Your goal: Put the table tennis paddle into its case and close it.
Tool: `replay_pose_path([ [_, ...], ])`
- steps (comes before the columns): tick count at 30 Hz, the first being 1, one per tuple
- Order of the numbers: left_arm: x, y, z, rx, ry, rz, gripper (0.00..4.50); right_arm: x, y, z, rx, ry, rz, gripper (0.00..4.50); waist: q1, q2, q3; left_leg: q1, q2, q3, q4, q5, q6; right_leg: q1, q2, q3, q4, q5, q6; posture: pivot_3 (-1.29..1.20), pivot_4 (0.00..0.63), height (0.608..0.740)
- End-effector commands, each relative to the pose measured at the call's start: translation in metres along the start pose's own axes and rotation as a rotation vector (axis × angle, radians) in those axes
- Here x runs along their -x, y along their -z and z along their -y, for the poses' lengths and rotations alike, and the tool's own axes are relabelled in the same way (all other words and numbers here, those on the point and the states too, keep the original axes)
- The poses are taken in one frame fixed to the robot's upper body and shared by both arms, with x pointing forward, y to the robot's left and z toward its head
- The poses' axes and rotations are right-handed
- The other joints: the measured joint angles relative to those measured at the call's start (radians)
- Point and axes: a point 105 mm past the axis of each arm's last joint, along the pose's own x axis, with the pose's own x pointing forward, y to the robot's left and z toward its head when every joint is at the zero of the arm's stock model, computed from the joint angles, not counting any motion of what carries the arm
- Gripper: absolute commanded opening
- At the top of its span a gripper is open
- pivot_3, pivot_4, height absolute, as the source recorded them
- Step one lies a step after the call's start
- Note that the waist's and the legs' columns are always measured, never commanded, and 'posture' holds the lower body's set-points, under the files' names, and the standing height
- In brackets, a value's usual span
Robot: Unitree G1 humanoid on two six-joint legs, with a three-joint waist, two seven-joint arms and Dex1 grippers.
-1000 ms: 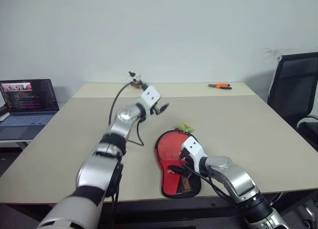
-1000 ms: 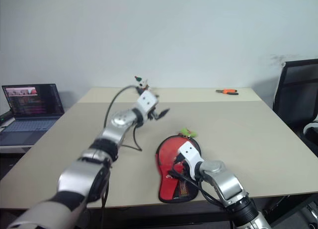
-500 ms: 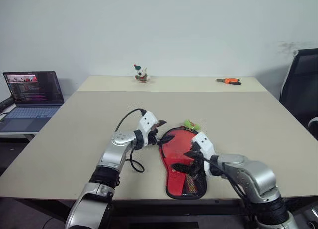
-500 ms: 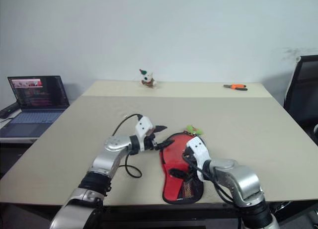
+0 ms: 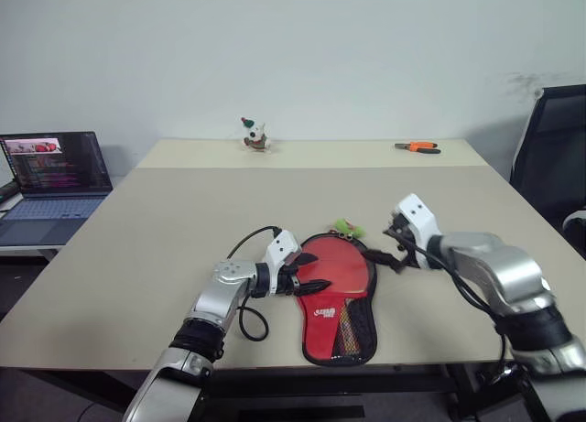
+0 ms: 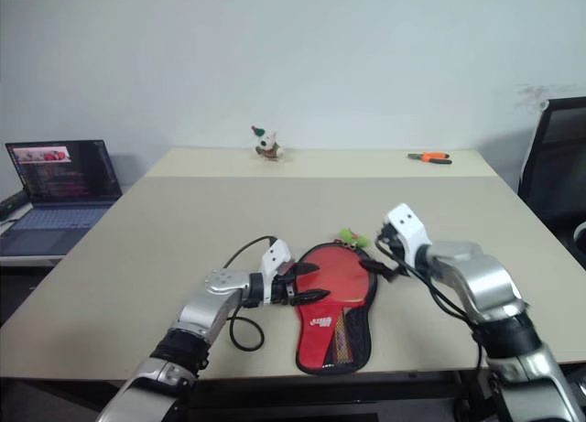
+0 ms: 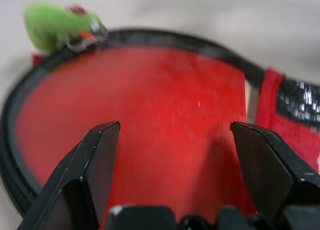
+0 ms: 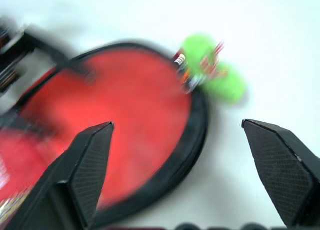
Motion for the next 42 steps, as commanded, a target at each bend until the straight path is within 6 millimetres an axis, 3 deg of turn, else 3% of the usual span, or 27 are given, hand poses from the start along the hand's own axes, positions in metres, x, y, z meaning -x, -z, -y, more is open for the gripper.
replay_pose_path([
  [1, -0.004, -0.005, 0.001, -0.037, 0.010, 0.005, 3.83, -0.024, -0.018, 0.006, 0.028, 0.045, 0.061, 4.50, 0.000, 0.000, 0.000, 0.000, 0.001, 0.000, 0.000, 0.000, 0.000, 0.000, 0.000, 0.000, 0.000, 0.000, 0.000, 0.00, 0.150, 0.740],
  [9, -0.005, -0.005, 0.006, -0.040, 0.018, 0.004, 3.83, -0.070, -0.026, 0.011, -0.035, 0.144, 0.087, 4.50, 0.001, 0.001, 0.001, 0.000, 0.000, 0.000, 0.000, 0.000, 0.000, 0.000, -0.002, 0.000, 0.000, 0.000, 0.000, 0.00, 0.150, 0.740],
  [16, -0.004, -0.003, 0.006, -0.044, 0.008, -0.002, 3.83, -0.082, -0.016, 0.021, -0.072, 0.248, 0.048, 4.50, 0.001, 0.001, 0.001, 0.000, 0.000, 0.000, 0.000, 0.000, 0.000, 0.000, -0.002, 0.001, 0.000, 0.000, 0.000, 0.00, 0.150, 0.740],
  [19, -0.004, -0.002, 0.006, -0.045, 0.005, -0.004, 3.87, -0.083, -0.014, 0.024, -0.080, 0.267, 0.037, 3.86, 0.000, 0.002, 0.001, 0.000, 0.000, 0.000, 0.000, 0.000, 0.000, 0.000, -0.002, 0.001, 0.000, 0.000, -0.001, 0.00, 0.150, 0.740],
  [29, -0.006, -0.001, 0.007, -0.053, 0.012, -0.013, 3.87, -0.085, -0.016, 0.021, -0.105, 0.265, 0.043, 0.24, 0.000, 0.002, 0.001, 0.000, 0.000, 0.000, 0.000, 0.000, 0.000, 0.000, -0.002, 0.001, 0.001, 0.000, -0.001, 0.00, 0.150, 0.740],
  [30, -0.007, -0.002, 0.007, -0.055, 0.013, -0.010, 3.87, -0.085, -0.016, 0.021, -0.109, 0.265, 0.044, 0.03, 0.000, 0.002, 0.001, 0.000, 0.000, 0.001, 0.000, 0.000, 0.000, 0.000, -0.002, 0.001, 0.001, 0.000, -0.001, 0.00, 0.150, 0.740],
  [42, -0.024, -0.015, -0.002, -0.110, 0.034, -0.010, 3.87, -0.083, -0.011, 0.026, -0.201, 0.286, 0.040, 0.03, 0.000, 0.002, 0.001, 0.000, 0.000, 0.001, 0.000, 0.000, 0.000, 0.000, -0.002, 0.001, 0.001, 0.000, -0.001, 0.00, 0.150, 0.740],
])
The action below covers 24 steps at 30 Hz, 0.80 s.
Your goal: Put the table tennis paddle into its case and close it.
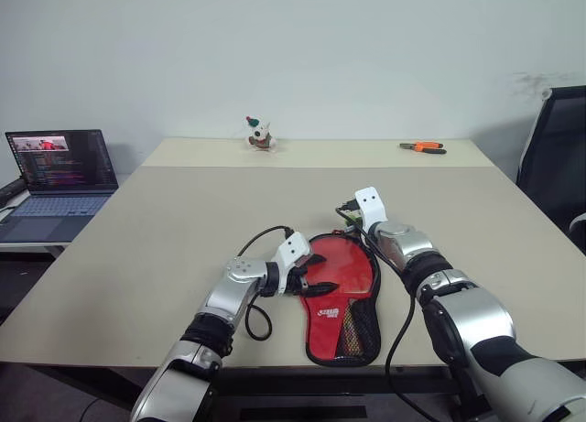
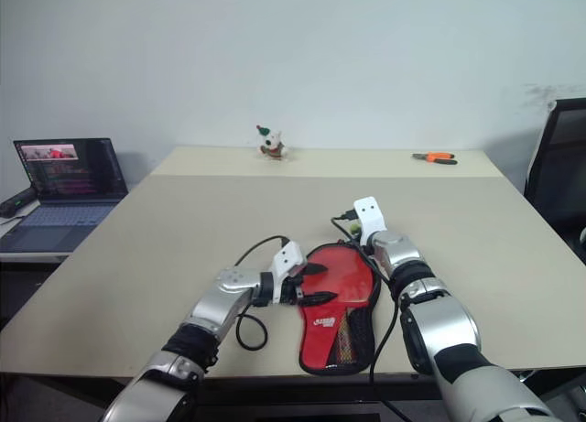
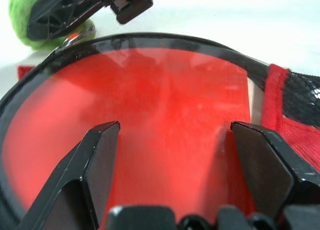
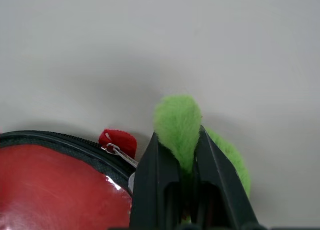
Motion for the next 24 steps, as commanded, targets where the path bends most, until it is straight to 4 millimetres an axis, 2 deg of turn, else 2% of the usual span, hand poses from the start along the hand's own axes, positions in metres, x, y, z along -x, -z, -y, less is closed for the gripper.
replay_pose_path([
  [1, -0.008, -0.001, -0.003, -0.020, 0.008, -0.014, 3.87, 0.002, -0.017, 0.003, -0.021, 0.013, 0.041, 0.03, 0.000, 0.000, 0.000, 0.000, 0.000, 0.000, 0.000, 0.000, 0.000, 0.000, 0.000, 0.000, 0.000, 0.000, 0.000, 0.00, 0.150, 0.740],
  [4, -0.012, 0.020, -0.002, -0.007, 0.016, -0.084, 3.87, 0.003, -0.017, 0.009, -0.045, 0.051, 0.047, 0.03, 0.000, 0.000, 0.000, 0.000, 0.000, 0.000, 0.000, 0.000, 0.000, 0.000, 0.000, 0.000, 0.000, 0.000, 0.000, 0.00, 0.150, 0.740],
  [8, -0.016, 0.033, 0.003, -0.001, 0.039, -0.126, 3.87, 0.005, -0.018, 0.020, -0.085, 0.102, 0.061, 0.03, 0.000, 0.000, 0.000, 0.001, 0.000, 0.001, 0.000, 0.000, 0.000, 0.001, 0.000, 0.000, 0.000, 0.000, 0.000, 0.00, 0.150, 0.740],
  [12, -0.020, 0.037, 0.006, 0.015, 0.043, -0.130, 3.87, 0.010, -0.013, 0.035, -0.113, 0.150, 0.057, 0.03, 0.003, 0.001, -0.001, 0.001, -0.001, 0.001, 0.001, 0.000, 0.000, 0.002, 0.000, -0.001, 0.001, 0.000, 0.000, 0.00, 0.150, 0.740],
  [17, -0.022, 0.040, 0.008, 0.021, 0.050, -0.135, 3.87, 0.018, -0.002, 0.046, -0.104, 0.159, 0.036, 0.03, 0.007, 0.001, -0.001, 0.001, -0.001, 0.001, 0.001, 0.000, 0.001, 0.003, -0.001, -0.002, 0.000, 0.000, 0.000, 0.00, 0.150, 0.740],
  [20, -0.024, 0.041, 0.009, 0.025, 0.051, -0.136, 3.87, 0.029, 0.010, 0.051, -0.071, 0.158, 0.016, 0.03, 0.010, 0.002, -0.002, 0.001, -0.002, 0.000, 0.001, 0.000, 0.001, 0.003, -0.001, -0.002, 0.000, 0.000, 0.000, 0.00, 0.150, 0.740],
  [24, -0.027, 0.040, 0.010, 0.024, 0.054, -0.137, 3.87, 0.059, 0.026, 0.057, -0.048, 0.162, -0.007, 0.03, 0.021, 0.003, -0.003, 0.000, -0.002, -0.001, 0.001, 0.000, 0.001, 0.004, -0.001, -0.003, 0.000, 0.000, 0.001, 0.00, 0.150, 0.740],
])
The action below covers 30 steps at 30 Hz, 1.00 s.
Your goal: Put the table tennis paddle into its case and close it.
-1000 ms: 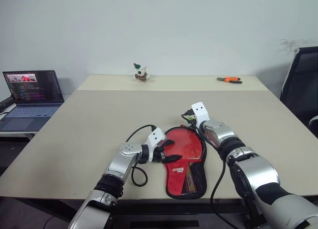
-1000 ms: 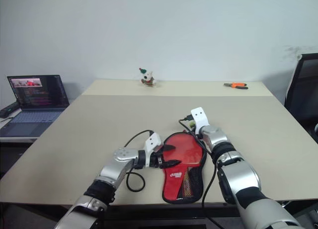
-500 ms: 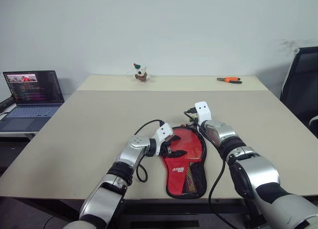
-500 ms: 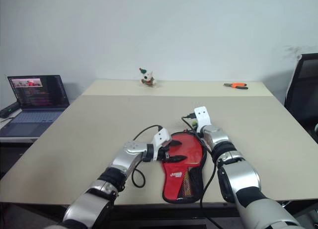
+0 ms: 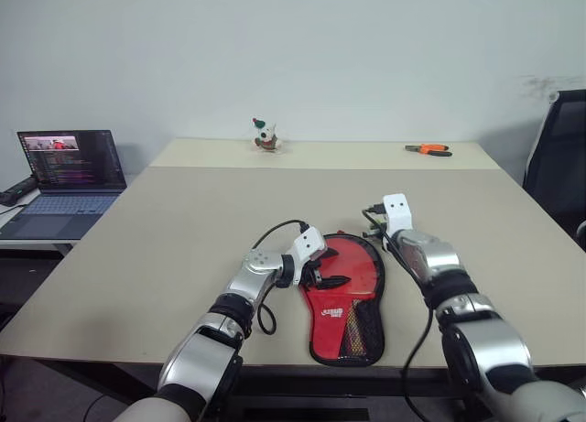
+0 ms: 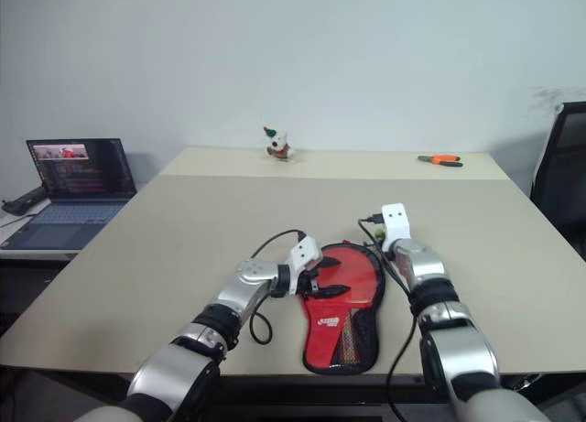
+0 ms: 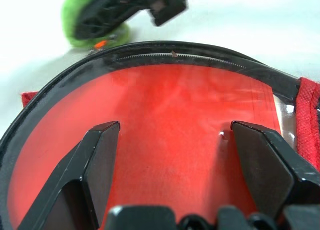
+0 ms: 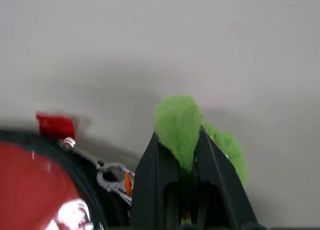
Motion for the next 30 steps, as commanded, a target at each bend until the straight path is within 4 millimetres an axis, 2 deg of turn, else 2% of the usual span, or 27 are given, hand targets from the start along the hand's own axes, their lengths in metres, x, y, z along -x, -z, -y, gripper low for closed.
replay_pose_path([
  [1, -0.002, 0.038, 0.017, 0.055, 0.040, -0.138, 3.87, 0.029, -0.008, 0.013, 0.052, 0.021, 0.025, 0.03, 0.005, 0.001, 0.000, 0.000, 0.000, 0.000, 0.000, 0.000, 0.000, 0.000, 0.000, 0.000, 0.000, 0.000, 0.000, 0.00, 0.150, 0.740],
  [9, -0.008, 0.033, 0.017, 0.046, 0.054, -0.137, 3.87, 0.093, 0.008, 0.004, 0.215, -0.149, -0.045, 0.03, 0.017, 0.002, -0.001, 0.000, -0.001, 0.000, 0.001, 0.000, 0.000, 0.001, 0.001, -0.001, -0.001, -0.003, 0.004, 0.00, 0.150, 0.740],
  [13, -0.011, 0.030, 0.019, 0.046, 0.069, -0.132, 3.87, 0.118, 0.015, -0.002, 0.273, -0.250, -0.094, 0.03, 0.017, 0.002, -0.001, 0.000, -0.001, 0.000, 0.001, 0.000, 0.000, 0.002, 0.001, -0.002, -0.001, -0.003, 0.005, 0.00, 0.150, 0.740],
  [18, -0.015, 0.026, 0.023, 0.048, 0.103, -0.124, 3.87, 0.151, 0.036, -0.020, 0.343, -0.416, -0.183, 0.03, 0.023, 0.001, -0.001, 0.000, -0.001, -0.001, 0.001, 0.000, 0.000, 0.003, 0.001, -0.003, -0.004, -0.003, 0.006, 0.00, 0.150, 0.740],
  [23, -0.019, 0.025, 0.024, 0.048, 0.101, -0.126, 3.87, 0.180, 0.068, -0.036, 0.446, -0.595, -0.300, 0.03, 0.035, 0.001, -0.001, 0.000, -0.002, -0.002, 0.001, -0.001, 0.001, 0.006, 0.000, -0.005, -0.008, -0.004, 0.008, 0.00, 0.150, 0.740],
  [30, -0.022, 0.026, 0.026, 0.046, 0.101, -0.128, 3.87, 0.211, 0.094, -0.057, 0.443, -0.791, -0.383, 0.03, 0.042, 0.001, -0.002, 0.000, -0.002, -0.005, 0.000, -0.005, 0.006, 0.012, -0.001, -0.008, -0.019, -0.004, 0.011, 0.00, 0.150, 0.740],
])
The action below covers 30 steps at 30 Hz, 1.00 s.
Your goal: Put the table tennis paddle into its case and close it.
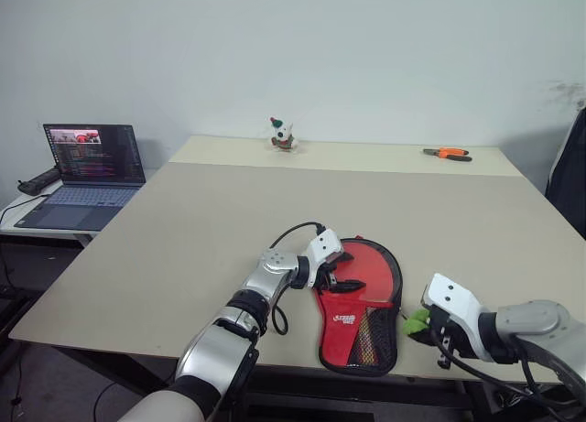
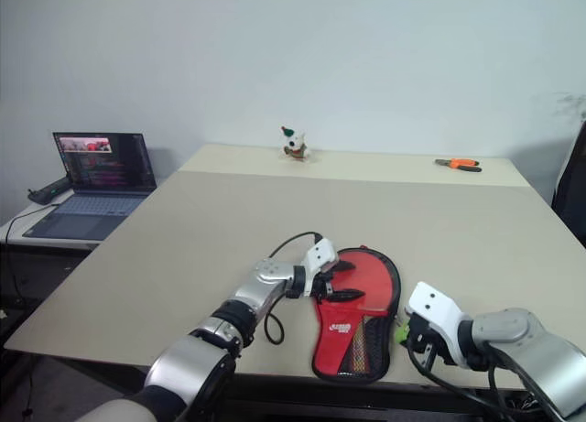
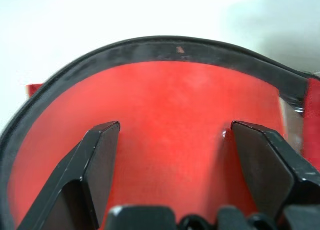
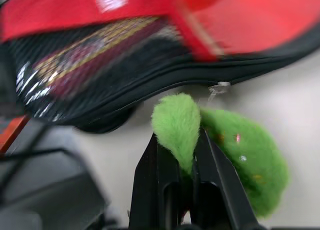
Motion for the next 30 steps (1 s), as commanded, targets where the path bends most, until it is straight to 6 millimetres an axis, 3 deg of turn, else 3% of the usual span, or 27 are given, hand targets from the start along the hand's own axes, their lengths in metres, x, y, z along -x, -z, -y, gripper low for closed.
replay_pose_path([
  [1, 0.000, 0.034, 0.013, 0.038, 0.035, -0.128, 3.87, -0.001, 0.005, -0.034, 0.002, -0.175, -0.015, 0.03, 0.000, 0.000, 0.000, 0.000, -0.001, 0.000, 0.000, 0.000, 0.000, 0.000, -0.001, 0.000, 0.000, 0.000, 0.000, 0.00, 0.150, 0.740],
  [6, 0.000, 0.035, 0.013, 0.039, 0.029, -0.132, 3.87, -0.009, 0.003, -0.047, -0.012, -0.217, 0.009, 0.03, 0.000, 0.000, 0.000, 0.000, -0.002, 0.000, 0.000, -0.002, 0.001, 0.001, -0.001, 0.002, -0.002, 0.000, 0.000, 0.00, 0.150, 0.740],
  [12, 0.000, 0.036, 0.013, 0.036, 0.024, -0.133, 3.87, -0.017, -0.006, -0.037, -0.078, -0.160, 0.065, 0.03, -0.003, -0.001, -0.001, 0.001, -0.001, 0.000, 0.000, -0.002, 0.001, 0.001, -0.001, 0.002, 0.000, 0.000, 0.000, 0.00, 0.150, 0.740],
  [16, -0.001, 0.035, 0.013, 0.035, 0.018, -0.130, 3.87, -0.014, -0.013, -0.027, -0.107, -0.135, 0.088, 1.07, -0.004, -0.002, -0.002, 0.003, 0.000, 0.000, 0.001, -0.002, 0.001, 0.001, 0.000, 0.003, 0.002, -0.002, 0.003, 0.00, 0.150, 0.740],
  [19, 0.000, 0.033, 0.011, 0.036, 0.006, -0.113, 3.87, -0.010, -0.018, -0.019, -0.135, -0.113, 0.111, 2.16, -0.005, -0.002, -0.002, 0.003, 0.001, 0.000, 0.003, -0.002, 0.001, 0.001, 0.001, 0.004, 0.003, -0.002, 0.003, 0.00, 0.150, 0.740],
  [21, 0.002, 0.026, 0.007, 0.034, -0.012, -0.077, 3.87, -0.003, -0.027, -0.011, -0.155, -0.107, 0.157, 2.79, -0.007, -0.002, -0.002, 0.003, 0.001, 0.000, 0.004, -0.002, 0.001, 0.001, 0.001, 0.005, 0.004, -0.002, 0.002, 0.00, 0.150, 0.740],
  [27, 0.017, -0.002, -0.006, 0.032, -0.054, 0.073, 3.87, 0.016, -0.057, 0.028, -0.240, -0.024, 0.326, 2.79, -0.021, -0.002, -0.001, 0.002, 0.002, 0.000, 0.006, -0.002, 0.001, 0.000, 0.002, 0.006, 0.005, 0.001, 0.000, 0.00, 0.150, 0.740],
  [30, 0.043, -0.011, -0.006, 0.035, -0.042, 0.133, 3.87, 0.021, -0.064, 0.065, -0.298, 0.082, 0.376, 2.79, -0.034, -0.002, 0.000, 0.001, 0.002, 0.000, 0.006, -0.002, 0.001, -0.001, 0.002, 0.007, 0.005, 0.003, -0.003, 0.00, 0.150, 0.740],
])
